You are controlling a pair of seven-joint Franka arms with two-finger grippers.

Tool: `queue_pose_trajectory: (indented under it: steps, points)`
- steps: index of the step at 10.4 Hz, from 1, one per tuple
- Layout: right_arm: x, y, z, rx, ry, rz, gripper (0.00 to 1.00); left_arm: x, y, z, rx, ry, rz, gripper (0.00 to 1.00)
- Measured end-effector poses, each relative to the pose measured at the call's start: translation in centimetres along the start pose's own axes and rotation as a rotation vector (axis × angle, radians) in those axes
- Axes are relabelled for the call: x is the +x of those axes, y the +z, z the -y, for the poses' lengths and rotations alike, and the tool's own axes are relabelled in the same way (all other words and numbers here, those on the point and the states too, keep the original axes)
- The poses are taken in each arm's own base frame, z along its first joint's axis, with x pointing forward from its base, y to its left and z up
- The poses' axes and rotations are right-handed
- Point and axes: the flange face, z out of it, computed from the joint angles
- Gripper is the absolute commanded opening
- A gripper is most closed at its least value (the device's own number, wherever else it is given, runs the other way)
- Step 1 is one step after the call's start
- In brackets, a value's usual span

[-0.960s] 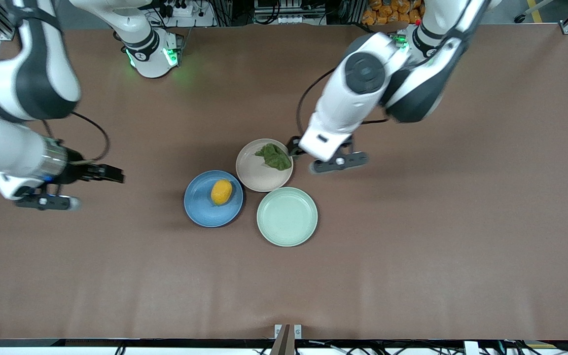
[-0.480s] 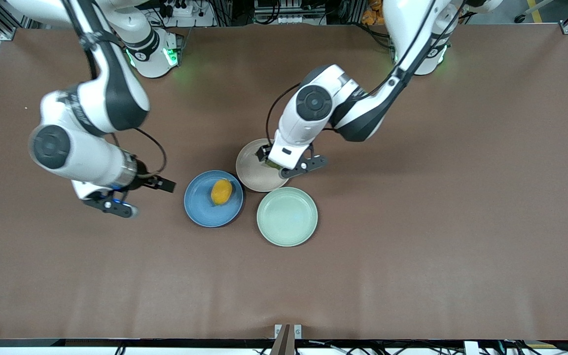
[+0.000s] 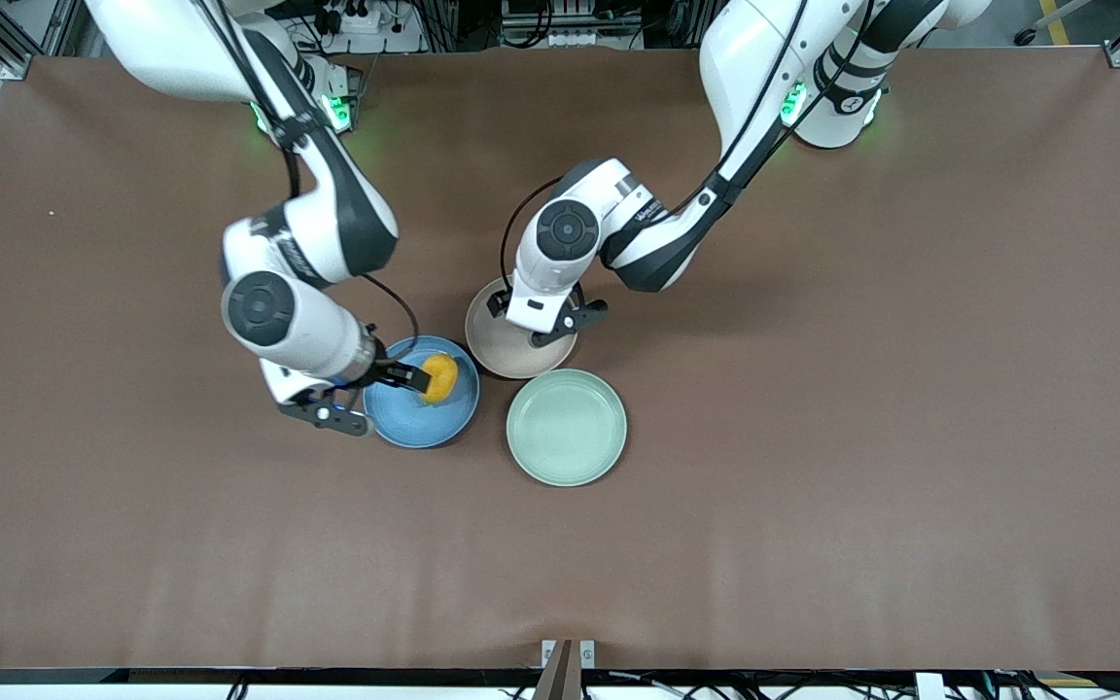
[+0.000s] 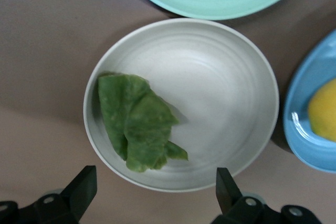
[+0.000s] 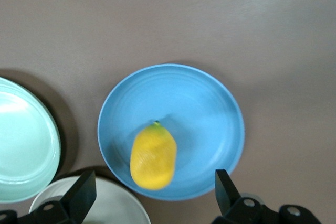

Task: Pick lemon and lettuce from blue and beige plates
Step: 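Close the right gripper on the lemon while the left gripper grips the lettuce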

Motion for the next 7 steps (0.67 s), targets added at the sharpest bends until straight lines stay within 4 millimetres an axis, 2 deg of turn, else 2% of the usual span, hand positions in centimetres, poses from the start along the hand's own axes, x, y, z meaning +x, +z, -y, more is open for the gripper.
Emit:
queue_pose_trajectory:
  steps: [3,5,7]
  points:
    - [-0.3,3.9,1.4,0.010,-0.020,-0.020,1.00,0.5,2.0,0.6,0.032,-0.006,0.004,1.00]
    - [-1.0,5.9,1.9,-0.006,-0.033,-0.001,1.00,-0.6,4.2,0.8,0.065,0.021,0.002,1.00]
    - [-1.5,7.6,1.6,-0.028,-0.034,0.023,1.00,-1.4,5.1,0.8,0.077,0.035,0.002,1.00]
